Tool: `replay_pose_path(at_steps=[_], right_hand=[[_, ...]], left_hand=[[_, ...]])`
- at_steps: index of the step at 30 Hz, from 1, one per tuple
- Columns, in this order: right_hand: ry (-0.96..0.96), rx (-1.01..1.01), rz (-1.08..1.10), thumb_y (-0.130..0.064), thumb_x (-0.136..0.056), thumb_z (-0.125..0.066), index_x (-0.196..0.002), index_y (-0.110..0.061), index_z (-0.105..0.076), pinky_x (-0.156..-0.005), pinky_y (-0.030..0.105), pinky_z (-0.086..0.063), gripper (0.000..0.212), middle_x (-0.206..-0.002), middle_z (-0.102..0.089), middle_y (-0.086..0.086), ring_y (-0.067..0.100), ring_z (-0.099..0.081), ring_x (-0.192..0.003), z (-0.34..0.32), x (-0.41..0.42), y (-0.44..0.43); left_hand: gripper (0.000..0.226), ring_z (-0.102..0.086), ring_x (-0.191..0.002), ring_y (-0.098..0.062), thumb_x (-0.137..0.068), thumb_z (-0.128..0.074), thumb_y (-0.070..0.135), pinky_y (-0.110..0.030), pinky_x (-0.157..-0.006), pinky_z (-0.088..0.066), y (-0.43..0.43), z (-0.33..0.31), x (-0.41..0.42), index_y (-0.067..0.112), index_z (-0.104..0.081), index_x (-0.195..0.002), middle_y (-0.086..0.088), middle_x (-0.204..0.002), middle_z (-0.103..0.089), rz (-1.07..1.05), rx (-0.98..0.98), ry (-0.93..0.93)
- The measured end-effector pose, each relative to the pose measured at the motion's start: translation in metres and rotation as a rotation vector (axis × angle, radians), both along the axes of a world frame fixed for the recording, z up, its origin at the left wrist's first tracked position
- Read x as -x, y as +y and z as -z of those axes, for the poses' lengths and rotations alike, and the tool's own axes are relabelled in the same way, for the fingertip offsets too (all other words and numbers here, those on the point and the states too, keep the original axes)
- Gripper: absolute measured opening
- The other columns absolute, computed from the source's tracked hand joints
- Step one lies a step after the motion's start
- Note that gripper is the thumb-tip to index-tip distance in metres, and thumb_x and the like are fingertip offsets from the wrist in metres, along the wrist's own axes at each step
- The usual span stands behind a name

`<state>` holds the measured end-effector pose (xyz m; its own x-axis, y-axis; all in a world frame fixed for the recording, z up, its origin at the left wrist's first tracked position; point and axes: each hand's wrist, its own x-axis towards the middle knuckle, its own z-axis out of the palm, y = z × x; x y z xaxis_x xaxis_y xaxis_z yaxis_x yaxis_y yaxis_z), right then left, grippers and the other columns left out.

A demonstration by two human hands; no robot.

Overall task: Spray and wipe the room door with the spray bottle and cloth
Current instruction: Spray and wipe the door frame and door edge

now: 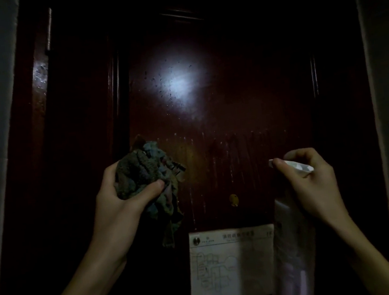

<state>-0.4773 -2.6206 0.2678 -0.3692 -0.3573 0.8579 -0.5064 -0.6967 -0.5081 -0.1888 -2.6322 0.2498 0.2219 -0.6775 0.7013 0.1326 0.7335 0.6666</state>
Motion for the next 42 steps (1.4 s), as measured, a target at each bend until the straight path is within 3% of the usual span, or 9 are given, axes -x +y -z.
replay_pose_path(at_steps=[4,8,12,15,20,25,31,35,42], right_hand=[[-0.002,-0.040,-0.054,-0.022,-0.088,-0.069,-0.111,-0.020,-0.056,-0.064,0.016,-0.055,0.027,-0.089,-0.068,-0.009,-0.006,-0.069,-0.080,0.003,0.001,0.003],[-0.006,-0.037,-0.009,-0.022,-0.087,-0.071,-0.098,-0.016,-0.060,-0.064,0.026,-0.056,0.016,-0.086,-0.068,-0.004,0.004,-0.068,-0.076,0.011,0.004,0.003],[-0.029,-0.076,-0.032,-0.025,-0.086,-0.072,-0.108,-0.020,-0.059,-0.064,0.014,-0.055,0.026,-0.093,-0.068,-0.008,-0.006,-0.068,-0.081,0.025,0.012,0.007],[-0.042,-0.114,-0.063,-0.025,-0.085,-0.073,-0.112,-0.019,-0.060,-0.071,0.020,-0.058,0.030,-0.097,-0.071,-0.004,0.005,-0.072,-0.085,0.042,0.011,0.013],[-0.080,-0.182,-0.188,-0.015,-0.089,-0.069,-0.108,-0.014,-0.058,-0.058,0.028,-0.058,0.022,-0.082,-0.073,0.012,0.024,-0.072,-0.066,0.087,-0.004,0.028],[-0.153,-0.235,-0.217,-0.013,-0.090,-0.068,-0.106,-0.014,-0.059,-0.057,0.025,-0.055,0.018,-0.078,-0.073,0.014,0.022,-0.072,-0.064,0.121,-0.006,0.038],[-0.124,-0.267,-0.168,-0.017,-0.090,-0.068,-0.108,-0.017,-0.059,-0.064,0.036,-0.060,0.020,-0.082,-0.073,0.006,0.020,-0.073,-0.070,0.131,0.001,0.047],[-0.109,-0.222,-0.111,-0.011,-0.089,-0.068,-0.107,-0.012,-0.059,-0.059,0.015,-0.052,0.020,-0.081,-0.071,-0.019,0.000,-0.069,-0.069,0.127,0.012,0.053],[-0.112,-0.052,0.068,-0.022,-0.089,-0.070,-0.112,-0.017,-0.060,-0.072,0.026,-0.059,0.026,-0.098,-0.068,-0.001,0.014,-0.070,-0.087,0.066,0.041,0.048]], left_hand=[[0.059,-0.067,-0.102,-0.009,-0.075,-0.080,0.019,-0.033,-0.082,-0.055,-0.001,0.004,0.006,0.037,-0.054,-0.125,0.009,-0.115,-0.067,0.016,-0.010,-0.014],[0.057,-0.068,-0.099,-0.007,-0.075,-0.079,0.021,-0.030,-0.078,-0.054,-0.003,0.009,0.014,0.037,-0.055,-0.124,0.008,-0.113,-0.068,0.024,-0.012,-0.012],[0.057,-0.067,-0.100,-0.009,-0.075,-0.079,0.019,-0.031,-0.080,-0.053,-0.006,0.017,0.029,0.036,-0.056,-0.124,0.008,-0.113,-0.068,0.040,-0.027,-0.024],[0.057,-0.067,-0.101,-0.008,-0.075,-0.079,0.017,-0.033,-0.084,-0.054,-0.007,0.026,0.042,0.035,-0.055,-0.125,0.009,-0.113,-0.068,0.055,-0.032,-0.022],[0.059,-0.064,-0.106,-0.009,-0.077,-0.079,0.018,-0.029,-0.085,-0.051,-0.005,0.049,0.071,0.033,-0.053,-0.128,0.008,-0.118,-0.065,0.122,-0.074,-0.055],[0.057,-0.063,-0.093,0.003,-0.076,-0.079,0.016,-0.018,-0.071,-0.048,0.003,0.069,0.097,0.038,-0.052,-0.122,0.014,-0.109,-0.064,0.166,-0.120,-0.069],[0.052,-0.065,-0.090,0.006,-0.074,-0.081,0.016,-0.024,-0.077,-0.052,0.002,0.086,0.123,0.048,-0.055,-0.105,0.015,-0.107,-0.067,0.231,-0.145,-0.145],[0.053,-0.065,-0.092,0.006,-0.073,-0.081,0.015,-0.023,-0.078,-0.052,0.002,0.089,0.134,0.047,-0.055,-0.106,0.015,-0.106,-0.068,0.256,-0.143,-0.163],[0.058,-0.061,-0.087,0.015,-0.076,-0.080,0.016,-0.003,-0.064,-0.048,-0.008,0.047,0.144,0.034,-0.051,-0.123,0.016,-0.107,-0.063,0.258,-0.045,-0.137]])
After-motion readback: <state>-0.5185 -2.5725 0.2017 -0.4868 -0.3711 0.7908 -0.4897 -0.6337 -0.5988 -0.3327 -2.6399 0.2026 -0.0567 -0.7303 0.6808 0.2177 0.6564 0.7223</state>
